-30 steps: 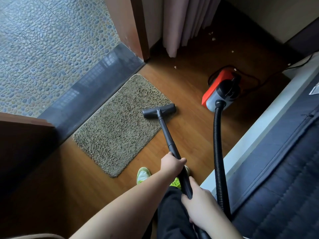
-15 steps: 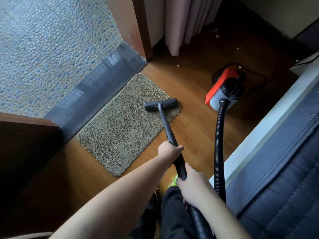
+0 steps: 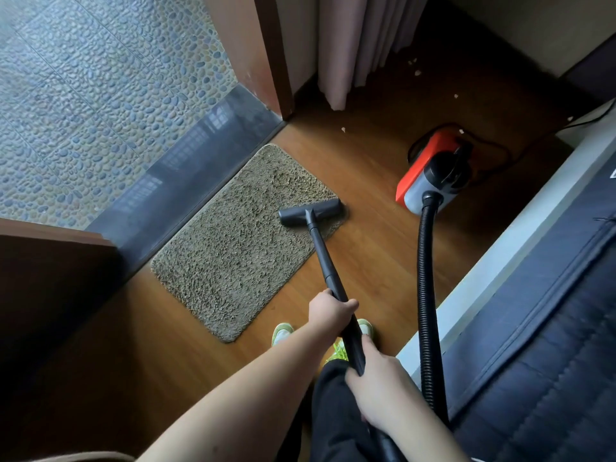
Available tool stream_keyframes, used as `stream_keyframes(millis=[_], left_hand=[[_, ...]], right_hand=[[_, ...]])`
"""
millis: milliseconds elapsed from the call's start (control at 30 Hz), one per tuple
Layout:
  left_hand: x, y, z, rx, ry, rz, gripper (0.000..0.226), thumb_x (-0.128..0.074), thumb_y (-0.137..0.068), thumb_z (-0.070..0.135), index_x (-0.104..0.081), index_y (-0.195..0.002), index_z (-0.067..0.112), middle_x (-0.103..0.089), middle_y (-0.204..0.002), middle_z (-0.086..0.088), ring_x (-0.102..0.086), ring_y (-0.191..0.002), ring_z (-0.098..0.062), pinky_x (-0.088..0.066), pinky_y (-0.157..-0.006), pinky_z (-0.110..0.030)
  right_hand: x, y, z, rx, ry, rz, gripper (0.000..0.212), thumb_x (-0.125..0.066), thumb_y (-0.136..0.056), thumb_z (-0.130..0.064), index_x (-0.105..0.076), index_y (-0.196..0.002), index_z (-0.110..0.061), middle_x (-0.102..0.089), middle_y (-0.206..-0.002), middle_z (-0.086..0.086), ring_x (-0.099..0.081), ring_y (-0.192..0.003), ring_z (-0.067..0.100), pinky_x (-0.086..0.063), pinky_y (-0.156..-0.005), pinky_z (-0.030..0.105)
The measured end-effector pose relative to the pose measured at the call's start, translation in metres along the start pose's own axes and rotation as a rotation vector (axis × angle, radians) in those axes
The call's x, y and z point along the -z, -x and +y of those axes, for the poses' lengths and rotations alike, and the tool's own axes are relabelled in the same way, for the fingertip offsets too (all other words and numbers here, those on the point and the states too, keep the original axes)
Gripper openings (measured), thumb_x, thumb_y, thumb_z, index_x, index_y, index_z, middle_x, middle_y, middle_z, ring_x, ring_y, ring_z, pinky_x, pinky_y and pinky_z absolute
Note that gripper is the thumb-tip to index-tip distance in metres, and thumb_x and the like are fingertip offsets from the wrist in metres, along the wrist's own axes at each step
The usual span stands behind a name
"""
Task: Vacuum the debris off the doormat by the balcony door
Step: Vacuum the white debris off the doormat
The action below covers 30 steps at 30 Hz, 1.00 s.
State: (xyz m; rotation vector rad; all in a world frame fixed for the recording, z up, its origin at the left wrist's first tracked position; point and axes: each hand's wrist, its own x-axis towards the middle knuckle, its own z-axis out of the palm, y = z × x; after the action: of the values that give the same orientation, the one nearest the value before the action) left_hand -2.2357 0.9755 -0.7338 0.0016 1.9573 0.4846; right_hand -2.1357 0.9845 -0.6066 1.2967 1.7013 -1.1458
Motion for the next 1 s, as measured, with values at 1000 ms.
stream_keyframes(millis=[1000], left_hand=[[0.035, -0.022, -0.006, 0.025, 0.06, 0.048, 0.023, -0.065, -0.082, 0.028, -0.057, -0.1, 0.015, -0.069, -0.092, -0.005, -0.065, -0.07, -0.016, -0.048, -0.041, -0.02]], right_hand=[[-0.001, -0.015, -0.034, 0.076, 0.117, -0.008, 0.065, -0.042, -0.095, -0.033, -0.014, -0.153, -0.028, -0.057, -0.124, 0.007, -0.059, -0.106, 0.026, -0.047, -0.082, 0.031]])
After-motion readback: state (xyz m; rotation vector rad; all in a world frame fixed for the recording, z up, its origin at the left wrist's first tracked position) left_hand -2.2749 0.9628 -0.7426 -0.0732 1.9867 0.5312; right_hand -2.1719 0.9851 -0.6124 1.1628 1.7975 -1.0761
